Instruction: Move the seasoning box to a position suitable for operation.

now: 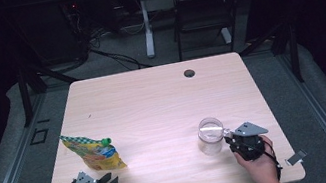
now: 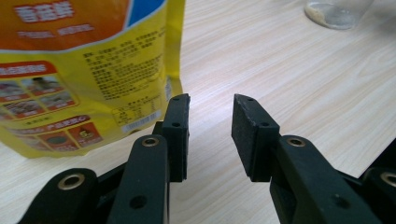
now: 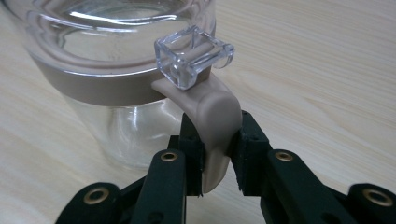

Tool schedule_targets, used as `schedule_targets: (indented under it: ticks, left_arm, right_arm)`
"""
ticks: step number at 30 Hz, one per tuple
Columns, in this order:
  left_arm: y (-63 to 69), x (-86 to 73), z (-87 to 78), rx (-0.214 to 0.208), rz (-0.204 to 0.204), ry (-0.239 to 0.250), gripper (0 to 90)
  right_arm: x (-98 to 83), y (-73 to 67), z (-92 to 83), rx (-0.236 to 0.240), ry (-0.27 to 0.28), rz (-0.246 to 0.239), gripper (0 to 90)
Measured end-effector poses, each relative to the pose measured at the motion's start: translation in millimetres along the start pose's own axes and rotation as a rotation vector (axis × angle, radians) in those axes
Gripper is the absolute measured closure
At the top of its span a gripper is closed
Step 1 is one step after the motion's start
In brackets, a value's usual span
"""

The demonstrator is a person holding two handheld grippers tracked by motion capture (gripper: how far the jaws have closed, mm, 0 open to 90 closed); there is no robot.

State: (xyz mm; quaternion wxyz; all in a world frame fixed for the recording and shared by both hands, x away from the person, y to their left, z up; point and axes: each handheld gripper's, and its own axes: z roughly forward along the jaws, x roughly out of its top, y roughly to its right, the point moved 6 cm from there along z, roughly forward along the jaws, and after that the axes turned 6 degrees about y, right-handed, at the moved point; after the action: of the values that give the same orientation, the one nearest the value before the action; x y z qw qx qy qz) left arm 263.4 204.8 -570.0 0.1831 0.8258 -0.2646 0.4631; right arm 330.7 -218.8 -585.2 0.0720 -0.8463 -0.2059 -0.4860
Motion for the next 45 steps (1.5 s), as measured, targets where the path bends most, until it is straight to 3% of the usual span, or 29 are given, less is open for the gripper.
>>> schedule_targets:
  ticks: [7, 11, 14, 23, 28, 32, 36, 39, 45]
  left_arm:
    - [7.7, 1.6, 4.0, -0.008, 0.029, -0.003, 67.3]
    - [10.7, 3.0, 6.4, -0.009, 0.048, -0.007, 67.3]
    - [10.8, 4.4, 7.7, -0.011, 0.051, -0.002, 67.3]
    - [15.2, 7.0, 14.2, -0.033, 0.069, -0.011, 67.2]
    - [20.3, 10.4, 17.1, -0.045, 0.105, -0.01, 67.2]
    - [23.3, 10.3, 19.6, -0.052, 0.102, -0.012, 66.9]
    - [25.0, 8.2, 22.6, -0.06, 0.122, -0.028, 66.8]
    - [24.2, 6.6, 23.5, -0.063, 0.114, -0.034, 66.8]
    - [25.0, 8.0, 22.7, -0.066, 0.114, -0.029, 66.8]
  right_arm:
    - [6.2, -31.4, 7.5, 0.112, -0.028, -0.05, 75.7]
    - [10.5, -43.1, 11.1, 0.136, -0.028, -0.047, 75.5]
    - [11.2, -58.2, 11.4, 0.168, -0.026, -0.077, 75.6]
    - [9.8, -68.3, 7.9, 0.203, -0.029, -0.102, 75.4]
    - [10.1, -83.5, 6.3, 0.265, -0.025, -0.135, 75.6]
    - [11.9, -96.8, 5.8, 0.284, -0.027, -0.159, 75.6]
    - [11.0, -100.8, 3.5, 0.27, -0.028, -0.169, 75.3]
    - [5.9, -100.0, 0.9, 0.289, -0.024, -0.115, 70.6]
    - [7.0, -96.4, -8.6, 0.293, 0.003, -0.112, 64.7]
